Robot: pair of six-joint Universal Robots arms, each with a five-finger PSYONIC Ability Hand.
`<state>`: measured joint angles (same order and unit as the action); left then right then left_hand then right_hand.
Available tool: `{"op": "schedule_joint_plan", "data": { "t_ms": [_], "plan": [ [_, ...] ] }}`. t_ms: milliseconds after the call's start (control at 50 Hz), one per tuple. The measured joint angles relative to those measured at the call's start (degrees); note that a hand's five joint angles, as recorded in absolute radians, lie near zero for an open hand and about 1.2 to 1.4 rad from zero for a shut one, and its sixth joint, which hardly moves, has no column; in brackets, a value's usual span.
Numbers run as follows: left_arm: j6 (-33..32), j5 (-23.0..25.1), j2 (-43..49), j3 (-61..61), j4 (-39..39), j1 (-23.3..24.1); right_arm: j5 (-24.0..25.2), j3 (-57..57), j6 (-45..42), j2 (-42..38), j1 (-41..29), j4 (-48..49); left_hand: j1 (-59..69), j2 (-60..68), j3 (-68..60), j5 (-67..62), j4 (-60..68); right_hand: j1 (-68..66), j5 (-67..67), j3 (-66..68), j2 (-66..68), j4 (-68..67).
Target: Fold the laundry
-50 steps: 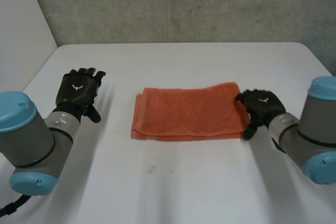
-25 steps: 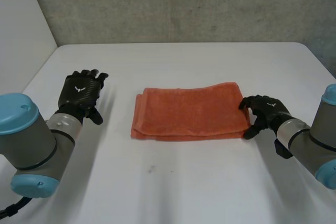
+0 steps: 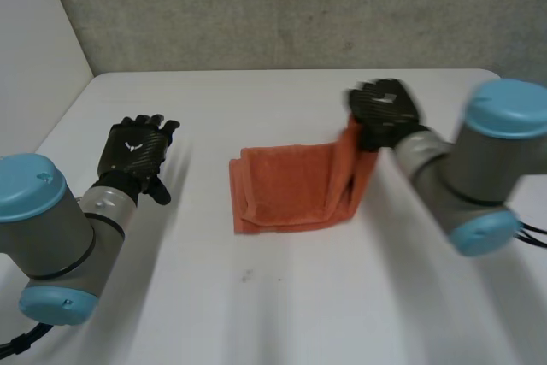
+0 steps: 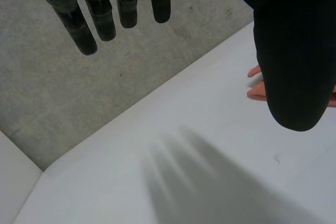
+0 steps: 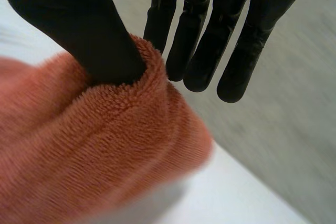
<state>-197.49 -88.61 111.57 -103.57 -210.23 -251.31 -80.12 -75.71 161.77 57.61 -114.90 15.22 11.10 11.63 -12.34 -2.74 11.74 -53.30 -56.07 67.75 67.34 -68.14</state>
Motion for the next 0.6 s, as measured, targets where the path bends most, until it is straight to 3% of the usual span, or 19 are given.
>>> {"op": "schedule_joint_plan", "data": {
  "t_ms": [120,200,220,240,260,340,360,440,520,600],
  "plan": [
    [0.00,-0.09,-0.14,-0.01,0.01,0.00,1.39,10.28,-5.22,-6.70,-12.46,-5.13,0.00,0.00,0.00,0.00,0.00,-2.17,-0.41,0.03,0.00,-0.19],
    [0.01,-0.15,-0.41,-0.03,0.04,0.00,1.48,12.94,-6.03,-10.60,-16.82,-6.73,0.00,0.00,0.00,0.00,0.00,5.26,7.88,-9.87,-10.67,10.07],
    [0.02,-0.18,-0.57,-0.04,0.06,0.01,0.59,13.42,-5.98,-11.90,-17.94,-7.29,0.00,0.00,0.00,0.00,0.00,23.98,26.08,-29.99,-30.27,29.02],
    [0.04,-0.20,-0.64,-0.05,0.07,0.01,-0.12,13.47,-5.87,-12.33,-18.25,-7.51,0.00,0.00,0.00,0.00,0.00,29.46,31.84,-34.64,-34.92,34.81],
    [0.06,-0.22,-0.75,-0.05,0.08,0.03,-1.54,13.33,-5.60,-12.72,-18.41,-7.78,0.00,0.00,0.00,0.00,0.00,39.87,47.74,-50.37,-50.46,50.71],
    [0.24,-0.15,-0.87,0.29,0.13,0.10,-4.08,12.57,-4.43,-11.98,-17.86,-7.89,0.00,0.00,0.00,0.00,0.00,41.46,52.01,-55.25,-54.57,54.76],
    [0.40,-0.09,-0.90,0.78,0.19,0.26,-7.13,10.55,-0.38,-8.98,-15.38,-7.76,0.00,0.00,0.00,0.00,0.00,41.46,52.34,-55.51,-54.65,54.77],
    [0.70,0.02,-0.87,2.75,0.43,1.34,-8.40,7.84,6.28,-4.94,-11.44,-7.67,0.00,0.00,0.00,0.00,0.00,41.46,52.37,-55.51,-54.65,54.77],
    [1.62,0.15,-0.48,6.08,0.75,3.54,-7.02,5.54,13.62,-1.82,-7.44,-7.80,0.00,0.00,0.00,0.00,0.00,41.46,52.37,-55.51,-54.65,54.77],
    [5.24,0.36,1.83,13.17,2.34,7.38,-2.60,5.06,18.45,-1.12,-4.24,-8.75,0.00,0.00,0.00,0.00,0.00,41.46,52.38,-55.51,-54.65,54.77]
  ]
}}
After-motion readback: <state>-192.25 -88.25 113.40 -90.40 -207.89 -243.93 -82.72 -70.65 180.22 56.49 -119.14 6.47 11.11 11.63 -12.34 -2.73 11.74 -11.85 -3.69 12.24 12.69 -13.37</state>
